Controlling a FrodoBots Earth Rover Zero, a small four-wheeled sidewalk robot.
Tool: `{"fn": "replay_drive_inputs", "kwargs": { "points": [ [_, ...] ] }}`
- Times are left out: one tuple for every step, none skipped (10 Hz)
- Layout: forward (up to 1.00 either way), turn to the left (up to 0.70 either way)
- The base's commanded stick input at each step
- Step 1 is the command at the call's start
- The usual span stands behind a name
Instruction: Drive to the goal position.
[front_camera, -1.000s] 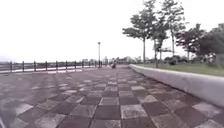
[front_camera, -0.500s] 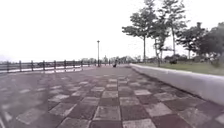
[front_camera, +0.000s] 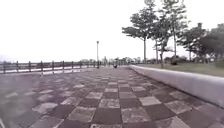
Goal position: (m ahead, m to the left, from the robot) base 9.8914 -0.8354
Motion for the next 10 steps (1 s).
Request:
{"fn": "replay_drive_inputs", "kwargs": {
  "points": [
    [1.0, 0.0],
    [1.0, 0.0],
    [1.0, 0.0],
    [1.0, 0.0],
    [1.0, 0.0],
    [1.0, 0.0],
    [1.0, 0.0],
    [1.0, 0.0],
    [1.0, 0.0],
    [1.0, 0.0]
  ]
}}
